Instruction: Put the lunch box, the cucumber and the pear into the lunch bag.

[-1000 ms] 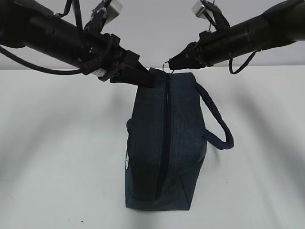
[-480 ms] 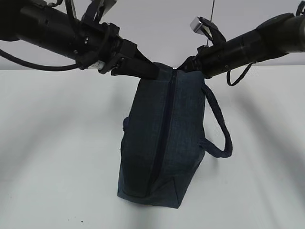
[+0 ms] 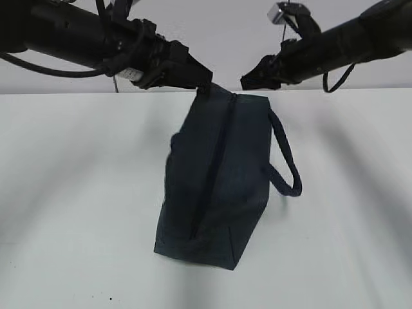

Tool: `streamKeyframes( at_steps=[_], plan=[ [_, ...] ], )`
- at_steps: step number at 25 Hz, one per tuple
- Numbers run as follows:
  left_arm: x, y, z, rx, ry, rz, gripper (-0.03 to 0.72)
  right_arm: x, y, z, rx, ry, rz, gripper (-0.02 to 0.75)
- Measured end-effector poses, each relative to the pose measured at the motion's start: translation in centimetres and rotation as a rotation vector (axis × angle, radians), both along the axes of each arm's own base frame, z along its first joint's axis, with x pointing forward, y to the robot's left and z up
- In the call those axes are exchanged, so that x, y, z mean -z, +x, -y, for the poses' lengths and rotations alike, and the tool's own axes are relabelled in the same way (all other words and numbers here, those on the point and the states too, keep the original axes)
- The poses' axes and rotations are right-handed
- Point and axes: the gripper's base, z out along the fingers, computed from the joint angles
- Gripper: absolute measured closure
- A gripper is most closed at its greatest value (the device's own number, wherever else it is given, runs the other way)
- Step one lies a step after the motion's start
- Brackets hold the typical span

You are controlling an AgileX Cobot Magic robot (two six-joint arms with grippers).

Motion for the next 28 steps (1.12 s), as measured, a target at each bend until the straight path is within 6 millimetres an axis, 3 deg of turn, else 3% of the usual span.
streamKeyframes(
  at_steps=[2, 5, 12, 19, 24, 28],
  plan=[
    [-0.3, 0.3, -0.1, -0.038, -0.009, 0.018, 0.356, -2.2, -0.2, 0.4, 0.019, -0.040, 0.065, 0.370],
    [-0.6, 0.2, -0.2, -0.043, -0.011, 0.028, 0.230, -5.5, -1.2, 1.1, 0.042, -0.113, 0.122, 0.334],
    [-1.8, -0.7, -2.1, -0.018, 0.197, 0.127, 0.252, -9.4, -4.2, 2.4, 0.121, -0.246, 0.003, 0.327],
    [-4.7, -2.1, -6.3, -0.197, 0.425, 0.133, 0.261, -12.1, -7.6, 3.4, 0.170, -0.328, -0.150, 0.326],
    [-6.3, -3.5, -9.5, -0.341, 0.500, 0.037, 0.260, -14.0, -10.4, 4.7, 0.258, -0.420, -0.264, 0.326],
    [-7.9, -5.0, -12.1, -0.476, 0.531, -0.027, 0.260, -16.2, -12.3, 5.1, 0.321, -0.428, -0.259, 0.326]
  ],
)
